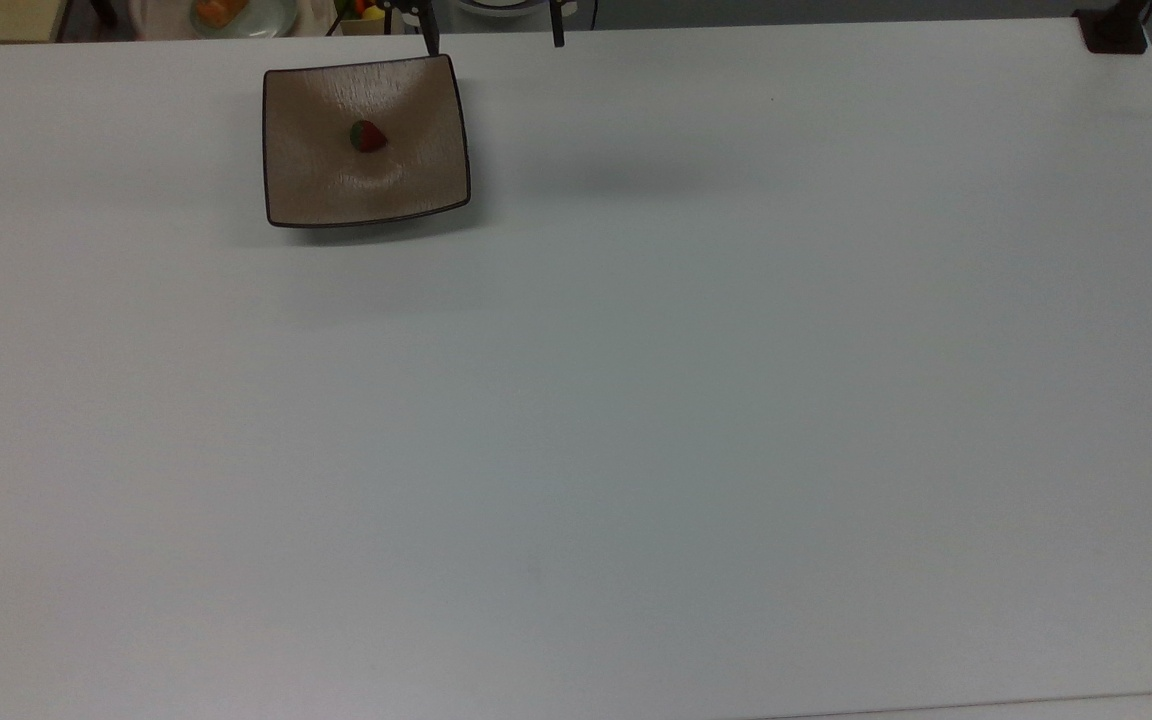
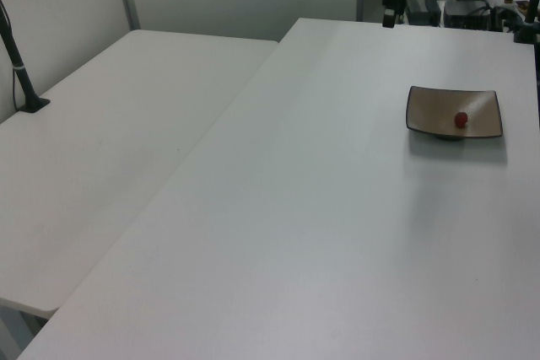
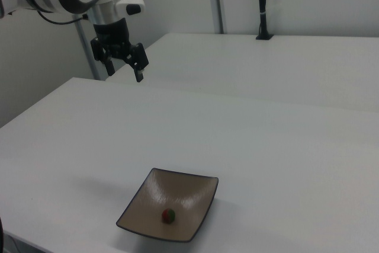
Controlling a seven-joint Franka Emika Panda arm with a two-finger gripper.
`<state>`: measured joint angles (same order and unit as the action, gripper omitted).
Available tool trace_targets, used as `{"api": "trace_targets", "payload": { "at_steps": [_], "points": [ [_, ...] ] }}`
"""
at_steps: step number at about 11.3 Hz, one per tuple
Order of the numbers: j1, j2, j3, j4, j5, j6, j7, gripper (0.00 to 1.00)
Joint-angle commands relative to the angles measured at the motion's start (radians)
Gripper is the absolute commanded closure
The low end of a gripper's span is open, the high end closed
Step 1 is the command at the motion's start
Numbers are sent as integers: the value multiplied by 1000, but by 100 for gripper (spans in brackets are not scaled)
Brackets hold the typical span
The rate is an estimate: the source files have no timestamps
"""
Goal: Strawberries on a ceramic plate
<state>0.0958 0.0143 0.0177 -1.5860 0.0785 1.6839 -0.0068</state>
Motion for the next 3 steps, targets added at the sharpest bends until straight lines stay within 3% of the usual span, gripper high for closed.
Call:
{"api": "trace_targets", "payload": {
  "at_steps": [1, 3],
  "points": [
    [1, -8, -10, -19, 27, 60, -65, 0],
    [1, -8, -10, -20, 29, 60, -64, 0]
  ]
}}
